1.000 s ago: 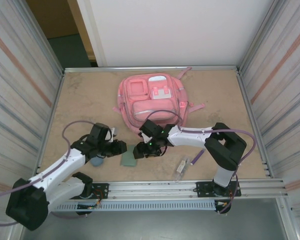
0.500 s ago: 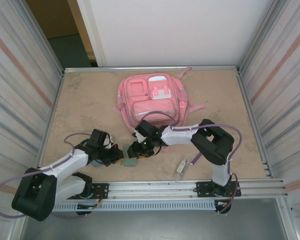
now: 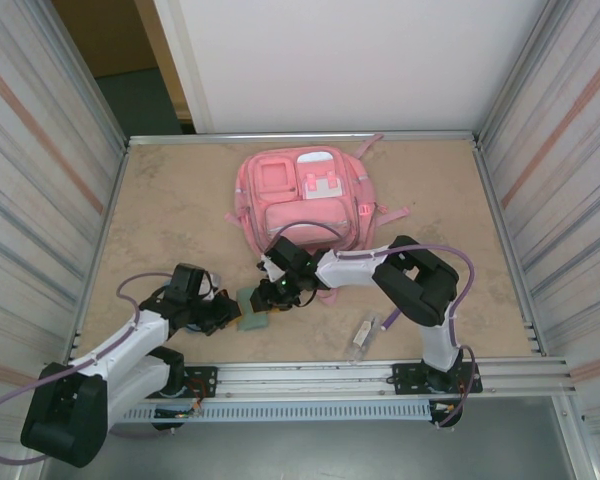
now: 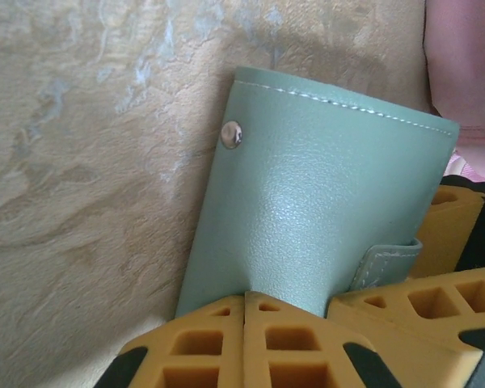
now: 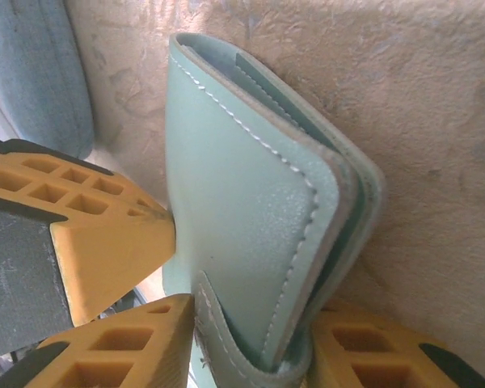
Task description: Pack the student bag
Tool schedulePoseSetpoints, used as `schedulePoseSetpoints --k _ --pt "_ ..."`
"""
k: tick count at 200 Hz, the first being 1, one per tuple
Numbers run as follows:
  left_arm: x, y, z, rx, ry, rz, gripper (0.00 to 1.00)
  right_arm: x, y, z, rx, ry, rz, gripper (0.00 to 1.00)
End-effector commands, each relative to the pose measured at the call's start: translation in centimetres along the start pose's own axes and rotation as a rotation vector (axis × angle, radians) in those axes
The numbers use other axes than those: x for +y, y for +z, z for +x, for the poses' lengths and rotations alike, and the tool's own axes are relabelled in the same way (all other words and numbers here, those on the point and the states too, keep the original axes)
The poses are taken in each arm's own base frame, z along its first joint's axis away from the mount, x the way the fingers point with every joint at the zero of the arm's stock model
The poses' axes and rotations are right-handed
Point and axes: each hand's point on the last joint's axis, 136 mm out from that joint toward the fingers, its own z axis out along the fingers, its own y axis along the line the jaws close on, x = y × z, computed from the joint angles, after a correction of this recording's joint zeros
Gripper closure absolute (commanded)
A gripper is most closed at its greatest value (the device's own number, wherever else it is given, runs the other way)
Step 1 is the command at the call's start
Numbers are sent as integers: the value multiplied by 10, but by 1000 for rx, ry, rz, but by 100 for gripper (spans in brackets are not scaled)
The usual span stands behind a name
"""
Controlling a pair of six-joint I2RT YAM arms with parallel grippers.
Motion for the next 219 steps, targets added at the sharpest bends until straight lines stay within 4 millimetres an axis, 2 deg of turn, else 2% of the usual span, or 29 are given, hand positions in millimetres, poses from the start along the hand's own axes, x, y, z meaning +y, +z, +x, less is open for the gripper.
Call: schedulePoseSetpoints --k 1,27,35,42,57,70,86,107,127,156,172,196,219 --pt "-5 -2 1 8 -26 19 100 25 -1 -5 -13 -75 -78 70" --pt "-26 -10 -5 1 -2 76 99 27 -6 -6 -27 -97 -65 73" --pt "-32 -13 -6 -2 5 90 98 29 -10 -7 -39 -108 -58 77" --pt "-38 -16 -8 -6 10 102 96 30 -13 -6 -49 -117 -48 81" --pt "-47 -22 -11 -24 27 117 92 31 -22 -5 -79 -146 -11 82" --pt "-52 -33 -19 -76 54 99 82 34 -33 -4 -107 -186 13 82" --pt "-56 -51 -30 -159 57 48 72 36 -51 -4 -149 -231 41 87" --pt "-73 -75 -44 -254 99 47 63 32 -77 -9 -219 -283 95 88" --pt "-95 -88 -58 -303 139 68 60 25 -108 -19 -304 -313 145 92" --pt "-123 -85 -77 -274 175 74 55 12 -168 -32 -439 -321 204 93" --pt "-136 -77 -86 -256 193 62 52 -2 -208 -38 -533 -309 266 90" --pt "-158 -55 -94 -245 266 14 49 -36 -272 -43 -683 -209 384 94" --pt "-165 -30 -105 -230 249 -43 47 -61 -312 -35 -782 -148 436 94"
